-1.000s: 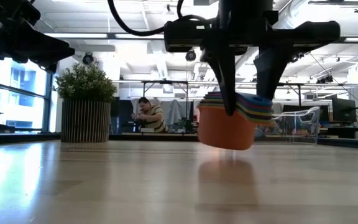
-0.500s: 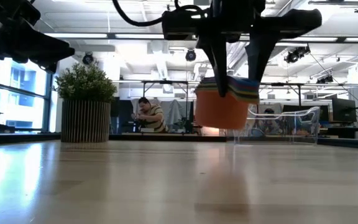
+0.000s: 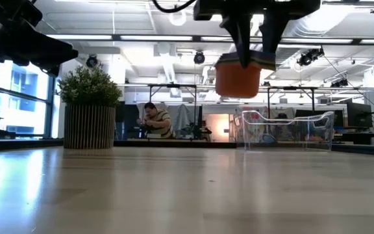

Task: Nest measuring cups in basket
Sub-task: Put the nested measuring cups into the transparent bin

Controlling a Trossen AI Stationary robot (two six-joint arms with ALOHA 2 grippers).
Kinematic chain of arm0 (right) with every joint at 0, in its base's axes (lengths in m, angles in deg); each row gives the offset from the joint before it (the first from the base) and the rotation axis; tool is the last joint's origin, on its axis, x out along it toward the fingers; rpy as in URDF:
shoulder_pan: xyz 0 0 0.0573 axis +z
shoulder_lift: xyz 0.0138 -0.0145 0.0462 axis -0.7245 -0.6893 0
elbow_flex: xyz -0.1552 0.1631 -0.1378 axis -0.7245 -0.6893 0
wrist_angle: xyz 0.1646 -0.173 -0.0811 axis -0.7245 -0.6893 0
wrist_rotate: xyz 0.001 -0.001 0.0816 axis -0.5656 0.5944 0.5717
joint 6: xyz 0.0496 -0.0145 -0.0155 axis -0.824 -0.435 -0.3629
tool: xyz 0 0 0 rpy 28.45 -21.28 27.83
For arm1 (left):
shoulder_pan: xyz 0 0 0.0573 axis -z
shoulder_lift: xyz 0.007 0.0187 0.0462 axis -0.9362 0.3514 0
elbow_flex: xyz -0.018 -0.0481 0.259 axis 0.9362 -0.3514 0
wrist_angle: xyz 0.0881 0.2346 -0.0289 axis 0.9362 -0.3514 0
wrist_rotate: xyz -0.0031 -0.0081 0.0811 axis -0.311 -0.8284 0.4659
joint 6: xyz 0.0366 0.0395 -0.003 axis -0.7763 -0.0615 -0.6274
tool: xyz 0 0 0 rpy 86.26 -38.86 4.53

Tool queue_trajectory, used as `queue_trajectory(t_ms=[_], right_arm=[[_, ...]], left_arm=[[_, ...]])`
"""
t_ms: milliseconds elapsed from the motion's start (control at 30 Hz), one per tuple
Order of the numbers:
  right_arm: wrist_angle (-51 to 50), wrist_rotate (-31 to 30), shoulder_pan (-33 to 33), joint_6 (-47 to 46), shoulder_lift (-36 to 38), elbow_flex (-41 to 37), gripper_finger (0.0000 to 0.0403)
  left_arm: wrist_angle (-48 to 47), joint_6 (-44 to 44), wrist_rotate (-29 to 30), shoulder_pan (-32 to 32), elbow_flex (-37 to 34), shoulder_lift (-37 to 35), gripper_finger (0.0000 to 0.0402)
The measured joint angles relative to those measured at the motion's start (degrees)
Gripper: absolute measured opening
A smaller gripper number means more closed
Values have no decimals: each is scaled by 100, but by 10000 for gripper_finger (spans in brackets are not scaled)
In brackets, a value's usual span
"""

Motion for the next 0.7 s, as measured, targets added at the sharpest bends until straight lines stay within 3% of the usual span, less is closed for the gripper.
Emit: queue_trajectory(t_ms=[200,700], right_arm=[[34,-241,-608,1040,815,-605,128],[1429,-383,-2803,3387,3532,-3580,128]], left_arm=[[-2,1,0,0,0,1,90],[-2,1,0,0,0,0,90]])
